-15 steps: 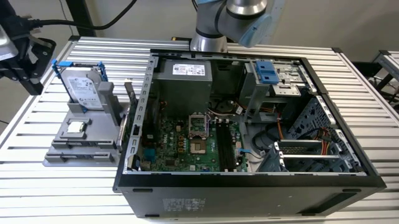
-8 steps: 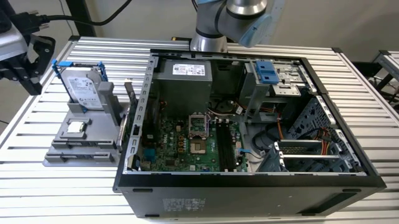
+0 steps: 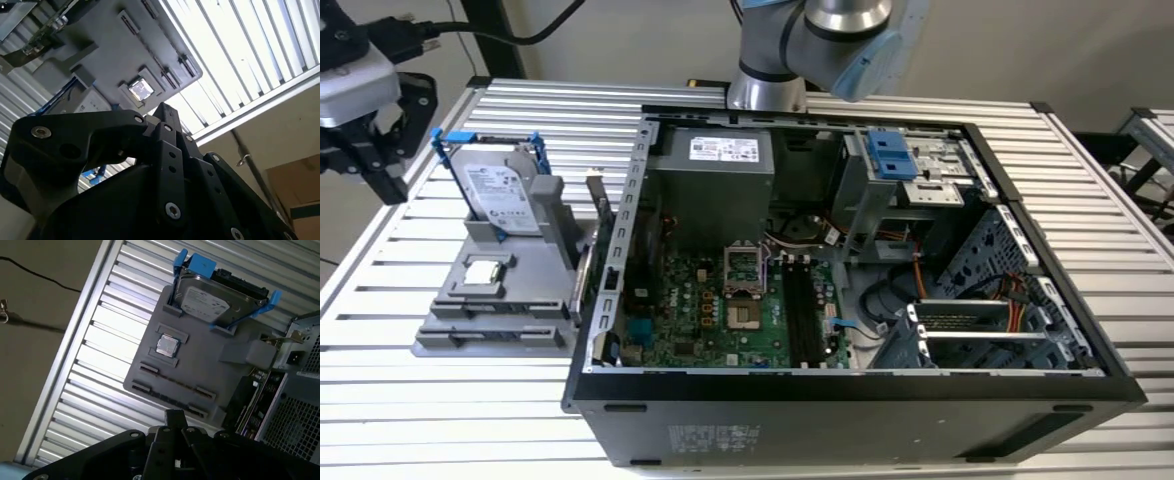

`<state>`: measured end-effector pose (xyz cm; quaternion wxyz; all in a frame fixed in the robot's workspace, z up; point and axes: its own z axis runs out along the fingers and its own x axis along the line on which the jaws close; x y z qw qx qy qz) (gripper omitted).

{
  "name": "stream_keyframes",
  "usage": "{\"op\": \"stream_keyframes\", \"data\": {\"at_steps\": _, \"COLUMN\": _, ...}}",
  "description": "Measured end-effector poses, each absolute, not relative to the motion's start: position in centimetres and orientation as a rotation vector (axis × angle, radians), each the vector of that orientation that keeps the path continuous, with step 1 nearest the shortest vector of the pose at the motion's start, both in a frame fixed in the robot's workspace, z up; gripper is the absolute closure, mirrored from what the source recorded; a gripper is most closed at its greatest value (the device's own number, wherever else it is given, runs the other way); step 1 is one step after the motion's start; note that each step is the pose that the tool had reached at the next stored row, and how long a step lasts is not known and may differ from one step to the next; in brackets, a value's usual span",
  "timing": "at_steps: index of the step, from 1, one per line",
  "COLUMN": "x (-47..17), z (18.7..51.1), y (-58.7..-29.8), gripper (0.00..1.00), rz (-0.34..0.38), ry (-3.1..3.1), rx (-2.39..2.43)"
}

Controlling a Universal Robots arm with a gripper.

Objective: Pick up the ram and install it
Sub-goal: 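Pick up the ram and move it above insertion slot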

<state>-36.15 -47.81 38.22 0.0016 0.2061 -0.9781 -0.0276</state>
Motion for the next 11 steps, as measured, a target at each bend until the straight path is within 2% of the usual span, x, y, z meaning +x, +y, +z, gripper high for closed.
{"op": "stream_keyframes", "data": {"at_steps": 11, "x": -36.15, "z": 38.21, "y": -47.81, "gripper": 1.0, "rz": -0.081, "ry": -3.001, "rx": 0.933}}
